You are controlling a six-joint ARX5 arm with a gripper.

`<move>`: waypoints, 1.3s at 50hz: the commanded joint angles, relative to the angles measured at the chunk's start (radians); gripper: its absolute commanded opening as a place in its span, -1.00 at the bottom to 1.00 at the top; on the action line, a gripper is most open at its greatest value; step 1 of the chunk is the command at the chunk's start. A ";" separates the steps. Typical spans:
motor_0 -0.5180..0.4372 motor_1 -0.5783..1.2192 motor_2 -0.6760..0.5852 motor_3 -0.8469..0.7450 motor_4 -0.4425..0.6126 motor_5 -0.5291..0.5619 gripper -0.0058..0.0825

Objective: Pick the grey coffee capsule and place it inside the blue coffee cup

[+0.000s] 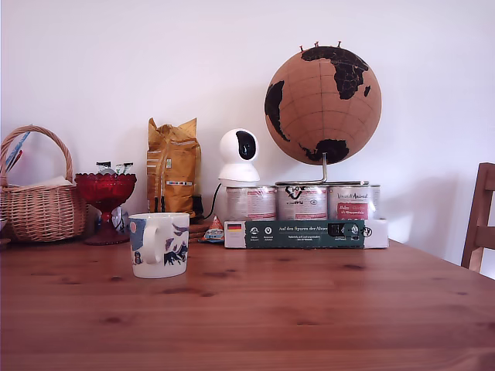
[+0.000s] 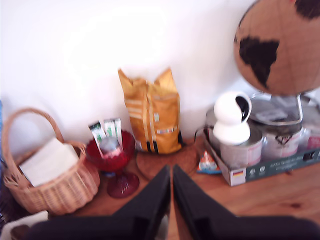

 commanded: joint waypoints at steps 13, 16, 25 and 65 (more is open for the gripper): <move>0.003 -0.064 -0.003 -0.098 -0.002 0.003 -0.91; 0.003 -0.065 -0.003 -0.122 -0.002 0.002 -0.91; 0.003 -0.062 -0.003 -0.203 -0.002 0.002 -0.91; 0.003 -0.063 -0.003 -0.452 -0.002 0.002 -0.91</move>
